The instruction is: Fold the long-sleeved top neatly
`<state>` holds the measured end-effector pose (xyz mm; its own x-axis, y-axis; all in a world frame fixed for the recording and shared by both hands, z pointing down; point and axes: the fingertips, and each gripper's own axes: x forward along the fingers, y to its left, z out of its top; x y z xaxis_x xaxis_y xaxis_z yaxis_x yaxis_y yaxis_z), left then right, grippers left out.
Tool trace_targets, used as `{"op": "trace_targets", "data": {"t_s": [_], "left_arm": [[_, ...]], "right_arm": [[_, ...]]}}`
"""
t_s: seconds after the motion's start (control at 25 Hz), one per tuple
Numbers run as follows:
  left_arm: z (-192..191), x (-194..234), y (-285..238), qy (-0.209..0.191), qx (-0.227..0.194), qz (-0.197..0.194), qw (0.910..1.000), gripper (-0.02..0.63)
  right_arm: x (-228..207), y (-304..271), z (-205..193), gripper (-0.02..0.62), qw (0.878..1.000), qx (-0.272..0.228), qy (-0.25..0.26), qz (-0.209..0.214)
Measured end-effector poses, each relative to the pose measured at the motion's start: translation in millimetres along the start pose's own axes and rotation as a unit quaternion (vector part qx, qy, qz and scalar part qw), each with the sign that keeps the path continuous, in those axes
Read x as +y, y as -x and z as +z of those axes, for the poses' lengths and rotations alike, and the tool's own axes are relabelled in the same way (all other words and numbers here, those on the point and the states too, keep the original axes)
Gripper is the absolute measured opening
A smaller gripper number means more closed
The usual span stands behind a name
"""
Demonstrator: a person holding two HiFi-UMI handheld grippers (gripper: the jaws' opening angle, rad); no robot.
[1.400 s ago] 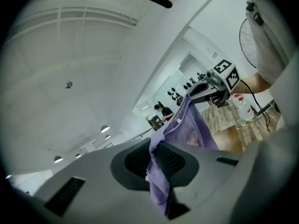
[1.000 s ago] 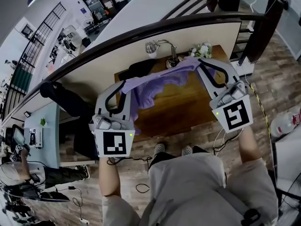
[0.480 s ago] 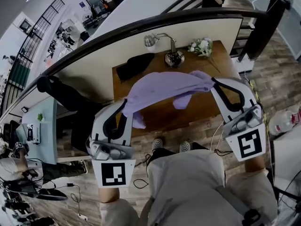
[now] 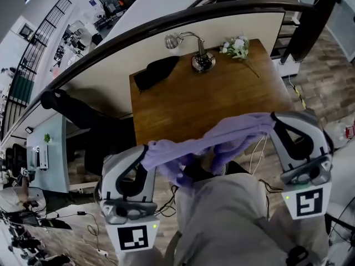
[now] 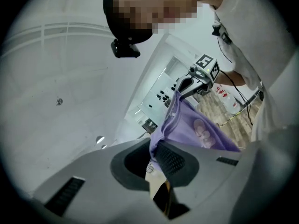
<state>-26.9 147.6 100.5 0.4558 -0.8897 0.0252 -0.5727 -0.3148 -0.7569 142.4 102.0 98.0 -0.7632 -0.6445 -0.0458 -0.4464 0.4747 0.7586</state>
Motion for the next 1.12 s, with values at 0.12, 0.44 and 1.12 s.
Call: {"op": "trace_targets", "data": {"t_s": [0.12,0.44,1.12], "left_arm": [[-42.3,3.6,-42.2,0.037,-0.014,-0.012,0.9992,0.041],[-301.8,-66.8,-183.2,0.189,0.166,-0.147,0.9566,0.041],[-538.8,-137.6,-283.4,0.300,0.308,-0.212,0.8774,0.040]], "right_arm": [[3.2,-45.9,-33.0,0.032,1.000,-0.004,-0.024,0.015],[120.2,-200.1,-281.9,0.032,0.959,0.208,-0.131,0.143],[321.8,-321.1,-447.8,0.160,0.791,0.336,-0.458,0.229]]}}
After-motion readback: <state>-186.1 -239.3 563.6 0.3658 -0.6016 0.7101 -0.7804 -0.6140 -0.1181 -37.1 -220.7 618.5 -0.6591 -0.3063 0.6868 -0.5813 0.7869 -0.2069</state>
